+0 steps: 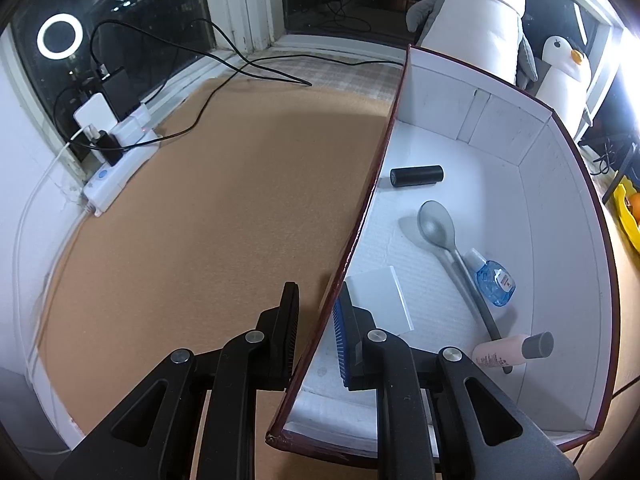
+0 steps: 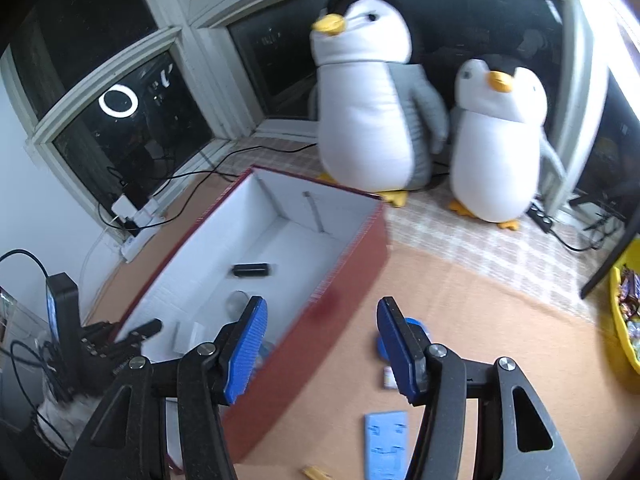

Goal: Organize rigid objects
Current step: 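Return the right gripper to the mat and grasp the blue lid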

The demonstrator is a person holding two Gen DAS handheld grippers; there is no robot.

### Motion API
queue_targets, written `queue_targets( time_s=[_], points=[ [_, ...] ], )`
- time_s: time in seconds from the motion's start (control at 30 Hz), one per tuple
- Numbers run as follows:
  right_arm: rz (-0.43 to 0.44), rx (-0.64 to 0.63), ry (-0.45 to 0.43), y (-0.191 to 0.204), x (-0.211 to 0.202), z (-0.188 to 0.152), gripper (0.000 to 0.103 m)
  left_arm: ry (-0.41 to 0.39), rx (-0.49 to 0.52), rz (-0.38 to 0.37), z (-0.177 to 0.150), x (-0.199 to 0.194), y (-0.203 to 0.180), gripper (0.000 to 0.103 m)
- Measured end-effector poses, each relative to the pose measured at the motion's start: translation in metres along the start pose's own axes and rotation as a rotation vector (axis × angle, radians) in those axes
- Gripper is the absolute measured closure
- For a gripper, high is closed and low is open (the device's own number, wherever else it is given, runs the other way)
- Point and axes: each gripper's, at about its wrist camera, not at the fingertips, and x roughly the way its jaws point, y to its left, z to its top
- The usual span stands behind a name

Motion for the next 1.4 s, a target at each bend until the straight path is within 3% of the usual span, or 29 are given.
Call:
queue_targets(
  time_s=[0.1,0.27,0.43,0.97,1.3,1.4],
  points=[
    [-0.023,0.024,0.007,-0.024,-0.004,-0.009,0.042,0.002,0.004,0.005,0.0,0.0,-0.001,0.087],
    [-0.086,-0.016,0.076,-0.052,0.002,-0.026,0.042,0.006,0.012,0.014,0.001,0.0,-0.002,0.087],
    [-0.085,-0.063,0.151,-0.066,0.02,-0.042,0.042,0.01,0.018,0.027,0.001,0.0,-0.003,0.086],
    [-0.112,-0.074,0.275,-0.05,0.105,-0.038,0.042,0.018,0.022,0.05,0.001,0.0,-0.005,0.085],
    [-0.141,-0.115,0.311,-0.038,0.129,-0.036,0.042,0.025,0.034,0.067,0.001,0.0,-0.006,0.085],
    [-0.171,-0.138,0.319,-0.033,0.134,-0.036,0.05,0.026,0.034,0.068,0.001,0.0,-0.007,0.085]
  ],
)
